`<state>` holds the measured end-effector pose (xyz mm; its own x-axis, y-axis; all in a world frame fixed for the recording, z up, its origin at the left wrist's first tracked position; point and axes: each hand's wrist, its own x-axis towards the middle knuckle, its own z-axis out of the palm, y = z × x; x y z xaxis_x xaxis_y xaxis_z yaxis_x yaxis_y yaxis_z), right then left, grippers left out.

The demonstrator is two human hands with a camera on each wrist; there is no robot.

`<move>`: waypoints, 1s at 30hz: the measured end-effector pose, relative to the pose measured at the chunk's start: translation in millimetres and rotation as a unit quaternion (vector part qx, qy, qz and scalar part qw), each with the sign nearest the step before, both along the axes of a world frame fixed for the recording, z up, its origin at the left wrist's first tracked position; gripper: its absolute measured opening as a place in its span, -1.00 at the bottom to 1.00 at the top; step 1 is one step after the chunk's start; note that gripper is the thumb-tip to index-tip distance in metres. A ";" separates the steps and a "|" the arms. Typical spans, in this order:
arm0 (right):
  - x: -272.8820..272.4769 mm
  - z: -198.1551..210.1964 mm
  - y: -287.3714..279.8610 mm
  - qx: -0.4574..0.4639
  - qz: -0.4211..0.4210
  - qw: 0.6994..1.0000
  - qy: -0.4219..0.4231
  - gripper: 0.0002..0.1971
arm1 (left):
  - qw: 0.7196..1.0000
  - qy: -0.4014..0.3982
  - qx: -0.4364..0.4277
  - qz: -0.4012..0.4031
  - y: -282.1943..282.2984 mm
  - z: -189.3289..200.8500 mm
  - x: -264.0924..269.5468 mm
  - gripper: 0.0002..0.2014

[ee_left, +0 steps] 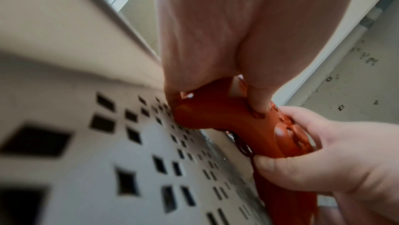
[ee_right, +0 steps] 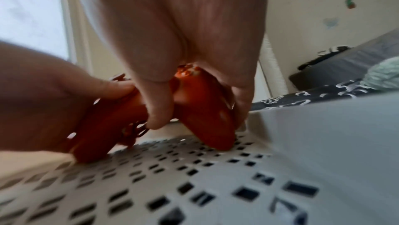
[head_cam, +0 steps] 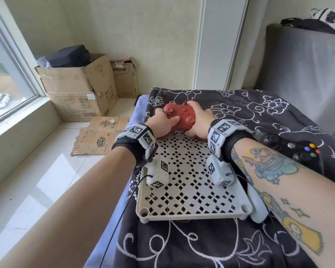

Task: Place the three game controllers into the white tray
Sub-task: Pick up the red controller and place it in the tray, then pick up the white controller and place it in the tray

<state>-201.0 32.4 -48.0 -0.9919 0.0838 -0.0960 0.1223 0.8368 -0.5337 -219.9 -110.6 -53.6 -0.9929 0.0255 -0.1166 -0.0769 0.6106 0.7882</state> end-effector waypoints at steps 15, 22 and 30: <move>17.3 14.6 -5.4 -0.004 -0.091 0.995 -0.047 -0.06 | 0.995 -0.017 -0.074 0.062 10.4 12.0 20.6 -0.26; 48.3 38.8 -6.4 -0.013 -0.077 0.997 -0.022 -0.07 | 0.992 -0.004 -0.071 0.100 6.6 45.2 59.9 -0.31; 125.1 70.0 14.4 -0.066 -0.064 0.996 0.006 -0.03 | 0.998 0.021 0.043 0.041 14.1 70.9 135.2 -0.23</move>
<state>-75.9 46.9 22.0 -0.9750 0.1969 -0.1033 0.2167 0.7376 -0.6396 -84.7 -96.5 17.3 -0.9960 -0.0474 -0.0761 -0.0896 0.5329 0.8414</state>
